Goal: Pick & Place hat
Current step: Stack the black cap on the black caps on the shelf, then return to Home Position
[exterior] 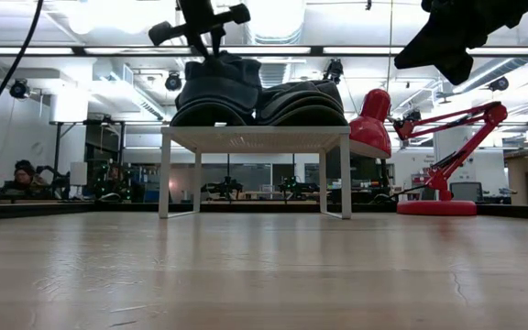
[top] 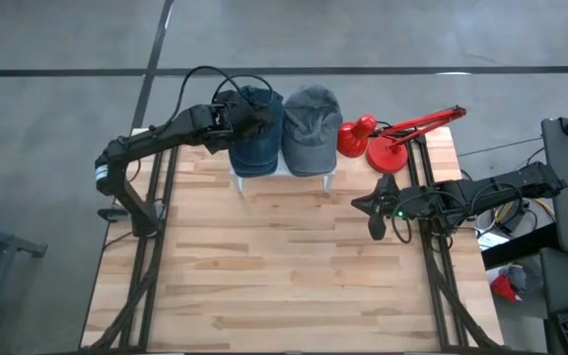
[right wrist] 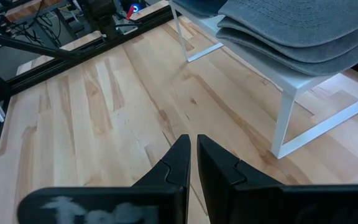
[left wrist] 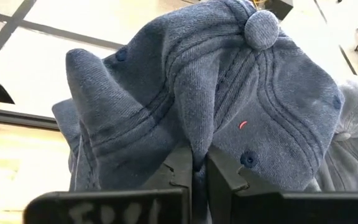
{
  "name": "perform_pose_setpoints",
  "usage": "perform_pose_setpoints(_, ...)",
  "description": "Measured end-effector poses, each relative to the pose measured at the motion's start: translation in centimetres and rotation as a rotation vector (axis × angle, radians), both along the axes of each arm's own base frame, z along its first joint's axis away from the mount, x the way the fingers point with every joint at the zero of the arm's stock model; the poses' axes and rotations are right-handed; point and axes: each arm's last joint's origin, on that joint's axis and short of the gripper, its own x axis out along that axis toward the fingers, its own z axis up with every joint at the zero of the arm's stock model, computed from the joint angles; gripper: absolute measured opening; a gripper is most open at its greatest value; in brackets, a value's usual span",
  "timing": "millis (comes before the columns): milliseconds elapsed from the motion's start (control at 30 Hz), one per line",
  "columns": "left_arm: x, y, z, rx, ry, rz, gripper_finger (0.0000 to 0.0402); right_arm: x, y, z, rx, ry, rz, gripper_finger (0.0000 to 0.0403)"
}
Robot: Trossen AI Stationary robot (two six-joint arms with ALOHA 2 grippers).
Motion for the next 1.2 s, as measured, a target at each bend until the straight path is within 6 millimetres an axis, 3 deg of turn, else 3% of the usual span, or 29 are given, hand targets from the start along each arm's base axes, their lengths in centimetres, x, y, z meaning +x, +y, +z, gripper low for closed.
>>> perform_pose_setpoints(233, -0.1, 0.3, 0.0, 0.013, 0.025, -0.002, 0.0073, 0.0, 0.0, 0.0, 0.001, 0.0, 0.0, 0.0027)
perform_pose_setpoints(467, -0.2, 0.6, 0.2, 0.055, 0.055, 0.004, 0.0148, 0.0, 0.0, 0.0, 0.008, -0.002, -0.004, 0.0027)
perform_pose_setpoints(633, -0.4, 0.5, 1.2, 0.101, 0.033, -0.029, 0.019, 0.0, 0.0, 0.0, 0.009, -0.002, -0.004, 0.0027)
perform_pose_setpoints(800, -1.7, 0.1, 2.7, 0.148, 0.037, -0.071, 0.0206, 0.0, 0.0, 0.0, 0.008, -0.002, -0.004, 0.0027)
perform_pose_setpoints(967, -3.6, -1.6, 4.6, 0.183, 0.015, -0.135, 0.0206, 0.0, 0.0, 0.0, 0.007, -0.002, -0.004, 0.0027)
perform_pose_setpoints(1200, -5.1, -5.6, 5.9, 0.229, 0.053, -0.329, 0.0204, 0.0, 0.0, 0.0, -0.007, 0.002, 0.004, 0.0027)
